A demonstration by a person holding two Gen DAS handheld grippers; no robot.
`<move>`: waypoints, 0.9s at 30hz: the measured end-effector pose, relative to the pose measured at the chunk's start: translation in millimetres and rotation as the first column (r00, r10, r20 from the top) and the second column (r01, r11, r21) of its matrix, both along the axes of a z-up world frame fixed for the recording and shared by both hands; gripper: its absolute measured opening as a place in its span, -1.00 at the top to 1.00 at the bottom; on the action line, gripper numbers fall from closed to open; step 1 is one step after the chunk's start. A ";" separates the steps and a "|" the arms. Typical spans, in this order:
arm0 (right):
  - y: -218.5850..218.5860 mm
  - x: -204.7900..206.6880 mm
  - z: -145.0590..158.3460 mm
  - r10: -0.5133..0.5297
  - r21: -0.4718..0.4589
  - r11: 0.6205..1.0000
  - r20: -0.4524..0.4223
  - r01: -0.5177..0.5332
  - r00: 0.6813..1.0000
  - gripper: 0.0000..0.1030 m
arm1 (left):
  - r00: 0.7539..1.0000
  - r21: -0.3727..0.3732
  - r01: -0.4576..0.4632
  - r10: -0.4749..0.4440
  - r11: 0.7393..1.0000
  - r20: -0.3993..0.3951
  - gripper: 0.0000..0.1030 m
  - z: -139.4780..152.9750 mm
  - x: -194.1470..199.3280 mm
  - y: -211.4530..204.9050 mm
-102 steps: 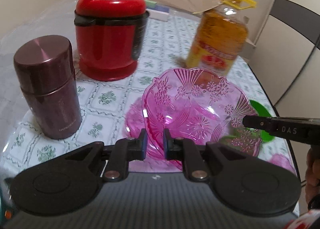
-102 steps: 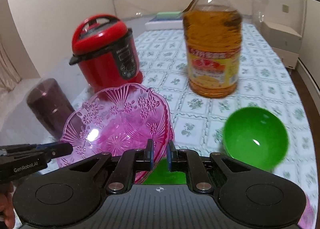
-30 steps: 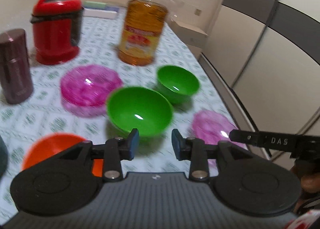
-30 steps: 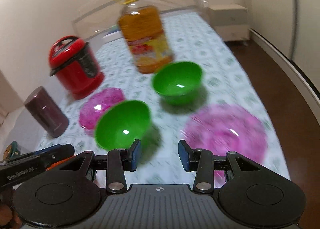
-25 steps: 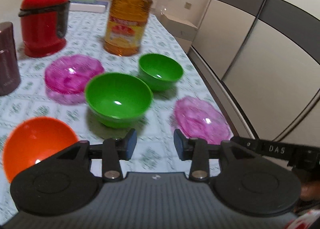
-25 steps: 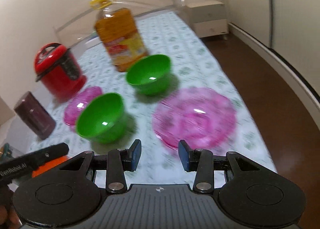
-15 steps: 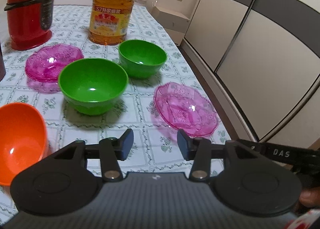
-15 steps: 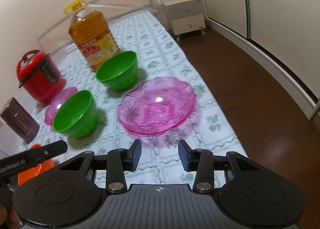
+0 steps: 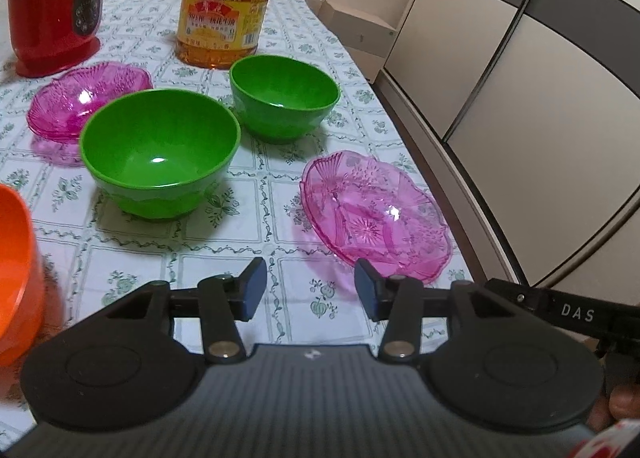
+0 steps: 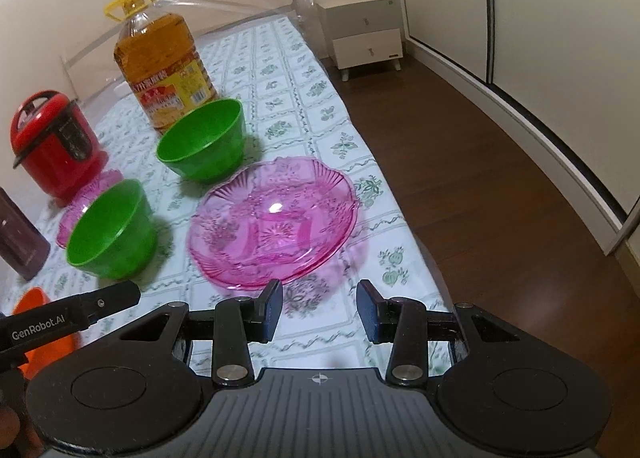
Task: Organize plates and bowls
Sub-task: 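Move both grippers back to the other pink plate, then close the left gripper on the pink plate rim while the right gripper grips it too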
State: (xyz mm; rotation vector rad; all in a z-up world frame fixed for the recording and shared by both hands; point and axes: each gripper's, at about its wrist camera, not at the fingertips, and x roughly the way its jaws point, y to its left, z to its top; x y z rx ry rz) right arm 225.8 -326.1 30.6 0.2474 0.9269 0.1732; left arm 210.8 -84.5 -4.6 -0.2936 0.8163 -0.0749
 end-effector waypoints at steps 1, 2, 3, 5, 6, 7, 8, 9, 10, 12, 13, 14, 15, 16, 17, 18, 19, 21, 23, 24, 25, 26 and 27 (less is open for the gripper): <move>-0.7 5.2 -2.8 0.008 -0.008 1.000 0.000 -0.008 1.000 0.20 | 1.000 0.001 -0.002 0.002 1.000 -0.004 0.15 -2.7 4.0 -1.4; -1.4 10.0 -5.5 0.014 -0.014 1.000 0.000 -0.014 1.000 0.20 | 1.000 0.002 -0.004 0.004 1.000 -0.009 0.15 -5.8 8.1 -3.0; -2.0 15.7 -8.1 0.021 -0.020 1.000 0.001 -0.021 1.000 0.20 | 1.000 0.006 -0.005 0.005 1.000 -0.015 0.15 -9.2 13.0 -4.6; -3.5 27.6 -13.0 0.038 -0.033 0.999 0.004 -0.038 0.999 0.20 | 1.000 0.009 -0.011 0.012 1.000 -0.024 0.15 -15.3 22.3 -7.4; -4.1 33.4 -15.8 0.047 -0.040 0.998 0.006 -0.047 0.999 0.20 | 1.000 0.008 -0.014 0.014 1.000 -0.026 0.15 -17.7 25.8 -8.3; -4.6 40.2 -18.9 0.056 -0.049 0.997 0.006 -0.055 0.998 0.20 | 0.999 0.007 -0.019 0.019 1.000 -0.030 0.15 -21.0 30.7 -9.6; -4.7 45.8 -21.8 0.063 -0.056 0.996 0.004 -0.063 0.998 0.20 | 0.999 0.006 -0.023 0.023 1.000 -0.033 0.15 -23.8 34.6 -10.4; -5.4 51.8 -24.3 0.071 -0.059 0.996 0.002 -0.070 0.998 0.20 | 0.999 0.007 -0.027 0.027 1.000 -0.033 0.15 -26.0 38.8 -11.7; -6.2 58.3 -26.8 0.080 -0.060 0.995 0.003 -0.079 0.997 0.20 | 0.999 0.008 -0.032 0.032 0.999 -0.033 0.15 -28.5 43.1 -12.7; -7.5 70.0 -31.9 0.094 -0.063 0.994 0.002 -0.093 0.996 0.20 | 0.999 0.010 -0.035 0.036 0.999 -0.038 0.15 -33.1 51.6 -14.9; -8.1 75.9 -34.6 0.099 -0.064 0.993 0.001 -0.099 0.995 0.20 | 0.999 0.009 -0.036 0.036 0.999 -0.040 0.15 -35.4 55.9 -15.8; -8.1 82.5 -38.3 0.104 -0.065 0.992 -0.004 -0.104 0.995 0.20 | 0.998 0.008 -0.039 0.039 0.999 -0.040 0.15 -37.5 59.5 -16.7; -8.2 87.4 -41.1 0.109 -0.065 0.992 -0.007 -0.109 0.994 0.20 | 0.998 0.011 -0.038 0.039 0.999 -0.039 0.15 -39.6 63.0 -18.0; -8.5 93.0 -44.9 0.116 -0.062 0.991 -0.012 -0.117 0.993 0.20 | 0.999 0.014 -0.039 0.039 0.999 -0.038 0.16 -41.5 66.0 -18.9; -8.8 97.2 -47.6 0.122 -0.061 0.991 -0.017 -0.123 0.992 0.20 | 0.998 0.014 -0.040 0.041 0.999 -0.037 0.17 -43.4 68.6 -19.7; -8.9 101.9 -50.6 0.129 -0.060 0.990 -0.021 -0.130 0.991 0.20 | 0.998 0.013 -0.039 0.040 0.999 -0.038 0.17 -45.7 71.6 -20.5; -8.6 105.8 -53.7 0.136 -0.059 0.989 -0.025 -0.137 0.990 0.20 | 0.998 0.015 -0.040 0.040 0.999 -0.041 0.17 -48.1 74.3 -21.6; -8.0 113.3 -59.7 0.146 -0.062 0.987 -0.034 -0.148 0.989 0.20 | 0.998 0.017 -0.043 0.044 0.999 -0.041 0.18 -51.0 77.7 -22.4; -8.3 119.7 -64.3 0.153 -0.061 0.986 -0.040 -0.155 0.987 0.20 | 0.998 0.015 -0.043 0.044 0.999 -0.036 0.26 -53.4 79.9 -22.8; -8.4 122.1 -66.0 0.153 -0.062 0.986 -0.042 -0.155 0.987 0.20 | 0.999 0.018 -0.040 0.040 0.999 -0.033 0.27 -54.5 81.1 -23.3; -9.2 124.9 -68.2 0.153 -0.061 0.986 -0.043 -0.155 0.987 0.21 | 0.999 0.020 -0.037 0.038 0.999 -0.030 0.31 -55.8 82.0 -23.5; -9.5 127.1 -69.8 0.152 -0.056 0.986 -0.045 -0.154 0.987 0.21 | 0.999 0.021 -0.036 0.037 0.999 -0.030 0.34 -57.0 83.0 -23.4; -10.1 129.0 -71.0 0.151 -0.050 0.987 -0.046 -0.154 0.987 0.21 | 0.999 0.019 -0.036 0.037 0.999 -0.032 0.36 -58.7 84.4 -23.0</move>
